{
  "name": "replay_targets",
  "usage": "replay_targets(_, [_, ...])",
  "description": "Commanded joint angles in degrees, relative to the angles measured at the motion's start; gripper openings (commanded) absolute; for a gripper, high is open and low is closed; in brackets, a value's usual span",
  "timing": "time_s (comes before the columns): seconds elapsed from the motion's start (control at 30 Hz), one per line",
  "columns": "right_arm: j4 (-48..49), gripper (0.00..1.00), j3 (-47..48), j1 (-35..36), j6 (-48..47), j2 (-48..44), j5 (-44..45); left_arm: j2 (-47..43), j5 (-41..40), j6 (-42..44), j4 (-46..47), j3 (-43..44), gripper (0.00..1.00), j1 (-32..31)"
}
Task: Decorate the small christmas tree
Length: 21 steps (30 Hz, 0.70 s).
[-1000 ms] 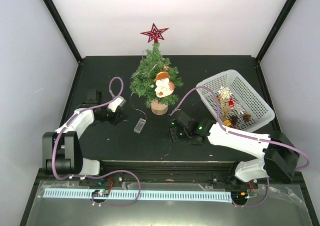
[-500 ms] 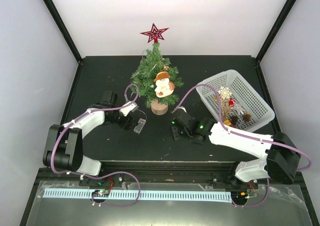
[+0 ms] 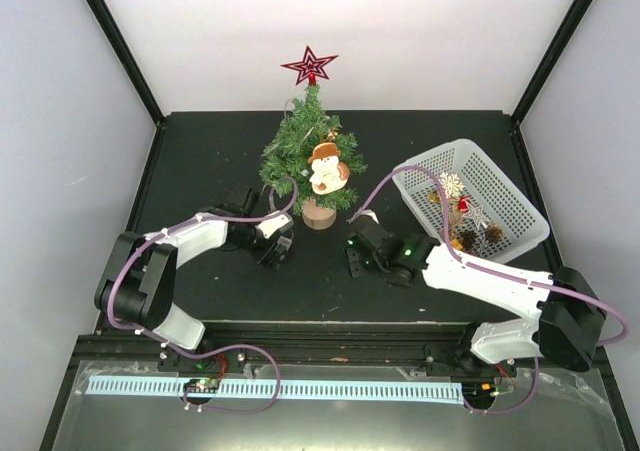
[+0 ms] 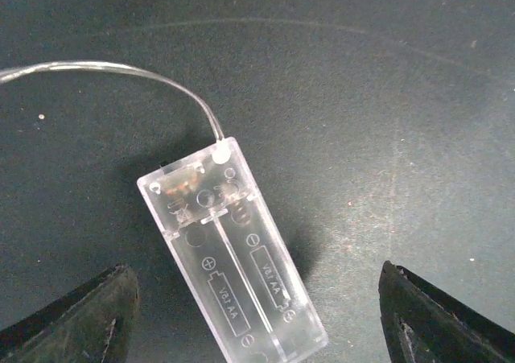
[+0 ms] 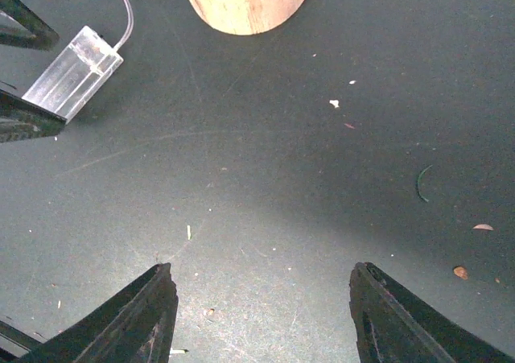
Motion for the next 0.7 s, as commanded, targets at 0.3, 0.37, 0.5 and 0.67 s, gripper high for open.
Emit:
replay_targets(0.3, [-0.43,0.60,-2.09,-2.44,0.47,-4.55,1.92,2.69,-7.84,-1.73,0.47,2.17,0.70,-3.03])
replay_targets(0.37, [-0.51,0.60,-1.85,-2.58,0.31,-4.73,1.99,3.21,-8.68,-1.65,0.57,2.13,0.63,-3.32])
replay_targets(0.5, [-0.69,0.60,-1.60,-2.94,0.30,-4.84,1.84,3.40,-9.42,-1.64,0.81,2.09,0.55,-3.61])
replay_targets(0.67, [-0.67,0.60,-1.78,-3.25,0.30,-4.97,1.68,3.82,-10.11,-1.14,0.64,1.91,0.44,-3.70])
